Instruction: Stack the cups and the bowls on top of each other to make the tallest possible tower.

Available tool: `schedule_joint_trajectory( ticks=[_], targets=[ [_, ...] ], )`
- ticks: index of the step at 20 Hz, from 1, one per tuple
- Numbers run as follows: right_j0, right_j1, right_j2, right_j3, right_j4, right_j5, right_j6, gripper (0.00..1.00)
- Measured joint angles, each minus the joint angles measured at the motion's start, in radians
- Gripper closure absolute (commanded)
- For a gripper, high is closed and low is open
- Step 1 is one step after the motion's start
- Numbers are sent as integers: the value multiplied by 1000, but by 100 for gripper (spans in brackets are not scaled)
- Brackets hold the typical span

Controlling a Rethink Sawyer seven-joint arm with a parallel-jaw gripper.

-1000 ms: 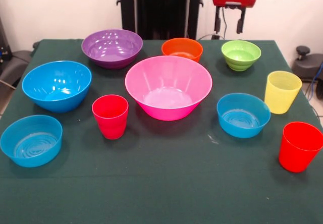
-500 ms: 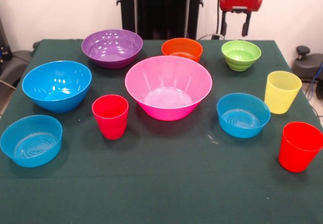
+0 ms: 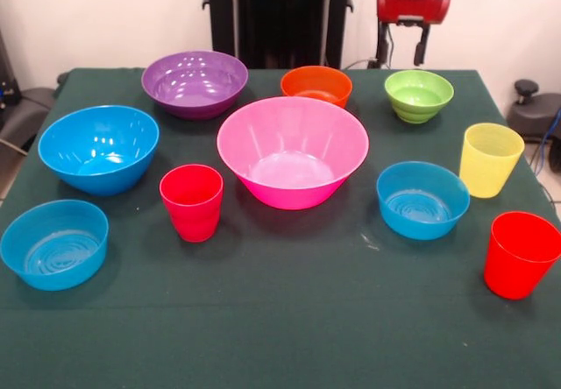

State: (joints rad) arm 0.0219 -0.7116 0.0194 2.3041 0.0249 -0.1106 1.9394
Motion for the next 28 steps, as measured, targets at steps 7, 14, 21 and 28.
schedule_joint_trajectory(
  ticks=[7, 14, 21, 28],
  targets=[
    [0, 42, -12, 0, -1, -41, 0, 0],
    [0, 94, -20, 0, -6, -74, 0, 0],
    [38, 184, -47, -2, -5, -134, 0, 0],
    [82, 261, -61, -5, -5, -168, 0, 0]
  ],
)
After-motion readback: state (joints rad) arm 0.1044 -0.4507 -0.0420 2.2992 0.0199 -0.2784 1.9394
